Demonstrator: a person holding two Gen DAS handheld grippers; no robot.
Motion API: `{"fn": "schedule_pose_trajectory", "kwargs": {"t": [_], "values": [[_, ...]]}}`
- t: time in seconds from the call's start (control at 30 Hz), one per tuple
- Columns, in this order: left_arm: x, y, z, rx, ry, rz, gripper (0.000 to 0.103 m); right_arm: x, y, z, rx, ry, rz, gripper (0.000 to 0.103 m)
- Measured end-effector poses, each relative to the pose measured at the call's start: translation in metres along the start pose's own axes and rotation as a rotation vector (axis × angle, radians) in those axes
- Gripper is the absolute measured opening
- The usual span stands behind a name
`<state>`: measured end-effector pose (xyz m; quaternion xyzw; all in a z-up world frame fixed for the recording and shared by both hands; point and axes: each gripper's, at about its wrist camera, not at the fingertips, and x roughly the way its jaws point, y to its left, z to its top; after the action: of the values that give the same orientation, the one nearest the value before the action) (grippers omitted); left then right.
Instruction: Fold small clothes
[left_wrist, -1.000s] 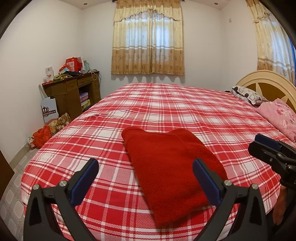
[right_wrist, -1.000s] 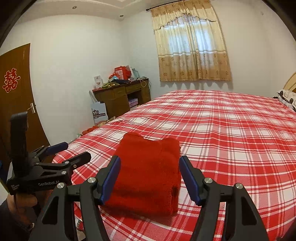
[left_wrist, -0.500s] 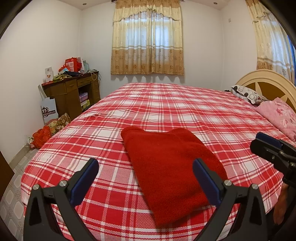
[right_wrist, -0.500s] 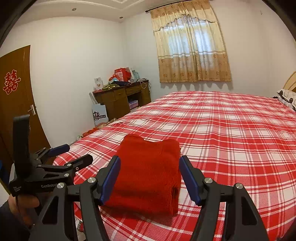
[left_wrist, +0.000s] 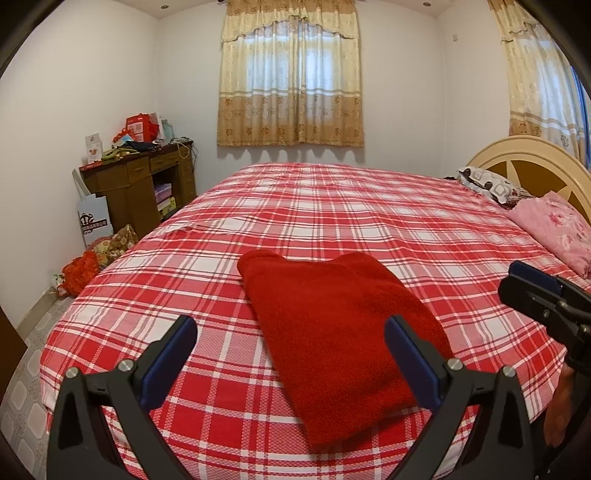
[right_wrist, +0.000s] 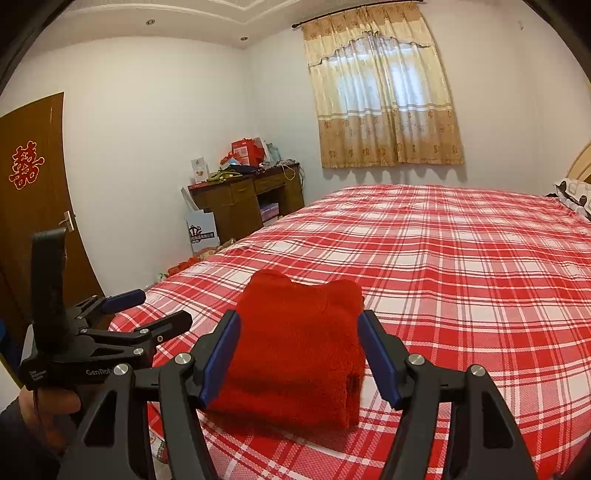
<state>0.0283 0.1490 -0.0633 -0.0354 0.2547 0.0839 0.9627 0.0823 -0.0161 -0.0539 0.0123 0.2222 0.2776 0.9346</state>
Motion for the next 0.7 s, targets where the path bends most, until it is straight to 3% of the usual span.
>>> {"fn": "schedule_pose_trajectory", "kwargs": {"t": [0.7], "values": [[0.004,0.012,0.001,-0.016,-0.018,0.050,0.103,0.005,0.007,-0.006,-0.021,0.022,0.029,0.067]]}}
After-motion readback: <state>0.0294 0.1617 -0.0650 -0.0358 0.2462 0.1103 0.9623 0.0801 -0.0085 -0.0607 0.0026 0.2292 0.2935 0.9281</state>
